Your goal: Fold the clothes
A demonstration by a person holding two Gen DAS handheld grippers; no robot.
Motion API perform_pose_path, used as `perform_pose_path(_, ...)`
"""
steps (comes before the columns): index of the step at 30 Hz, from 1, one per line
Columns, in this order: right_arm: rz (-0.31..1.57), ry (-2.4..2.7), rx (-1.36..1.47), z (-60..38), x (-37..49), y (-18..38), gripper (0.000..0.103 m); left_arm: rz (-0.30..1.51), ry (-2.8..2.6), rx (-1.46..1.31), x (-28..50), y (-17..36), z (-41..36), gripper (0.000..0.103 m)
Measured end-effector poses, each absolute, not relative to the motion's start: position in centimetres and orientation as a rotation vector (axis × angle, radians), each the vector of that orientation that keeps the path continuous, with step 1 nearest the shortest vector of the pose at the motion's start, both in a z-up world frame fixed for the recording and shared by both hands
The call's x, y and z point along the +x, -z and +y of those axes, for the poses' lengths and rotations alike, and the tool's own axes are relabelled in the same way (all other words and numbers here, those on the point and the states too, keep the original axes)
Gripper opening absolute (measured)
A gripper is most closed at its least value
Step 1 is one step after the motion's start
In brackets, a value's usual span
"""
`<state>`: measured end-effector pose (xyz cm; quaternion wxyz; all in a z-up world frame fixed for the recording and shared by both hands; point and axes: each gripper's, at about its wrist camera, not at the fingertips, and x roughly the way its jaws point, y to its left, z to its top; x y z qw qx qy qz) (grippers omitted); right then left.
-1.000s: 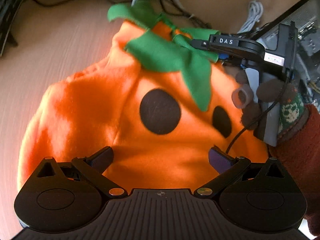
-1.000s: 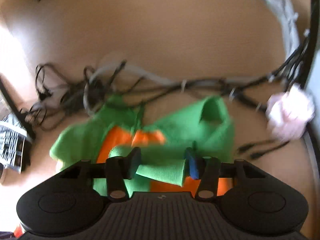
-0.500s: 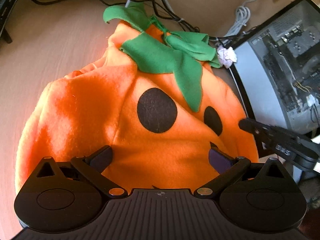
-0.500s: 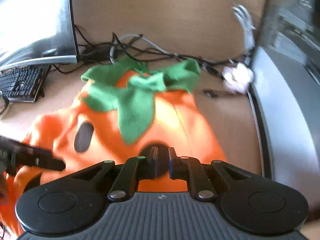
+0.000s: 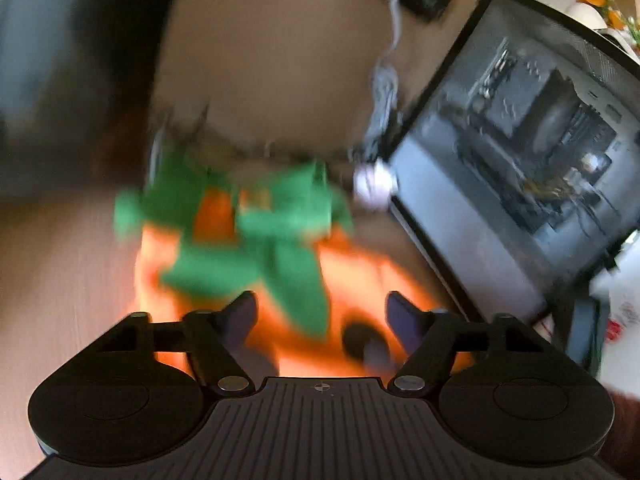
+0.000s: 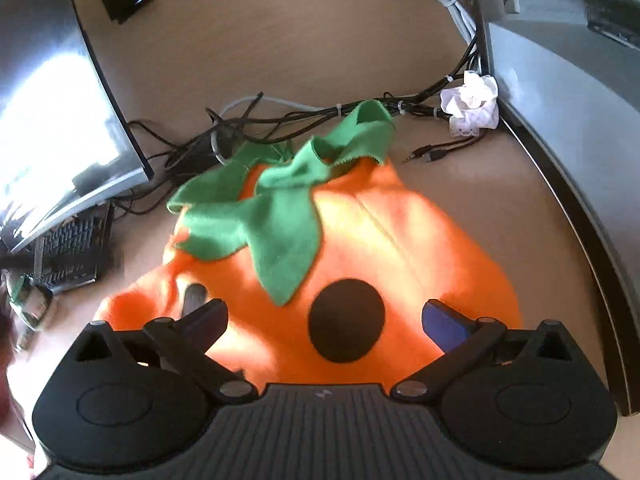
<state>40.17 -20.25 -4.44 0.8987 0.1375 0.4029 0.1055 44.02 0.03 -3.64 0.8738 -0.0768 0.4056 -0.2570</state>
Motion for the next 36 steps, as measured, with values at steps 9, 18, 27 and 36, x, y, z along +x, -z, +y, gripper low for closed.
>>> perform_pose_path(9,0.801,-0.281,0.190,-18.6,38.6,6.8,0.103,0.906,0.389,-0.022,54.1,6.0,-7.9,0.077)
perform_pose_path(18,0.772,-0.297,0.162,-18.7,38.1,7.3,0.103,1.000,0.458,-0.012,55.7,10.2,-8.8,0.041)
perform_pose_path(27,0.760,-0.301,0.157,-18.8,38.0,7.7,0.103,0.943,0.560,-0.009,52.3,6.6,-7.1,0.008)
perform_pose_path(36,0.755,-0.310,0.163,-18.8,38.1,7.7,0.103,0.996,0.911,-0.090,46.1,6.6,-4.5,0.031)
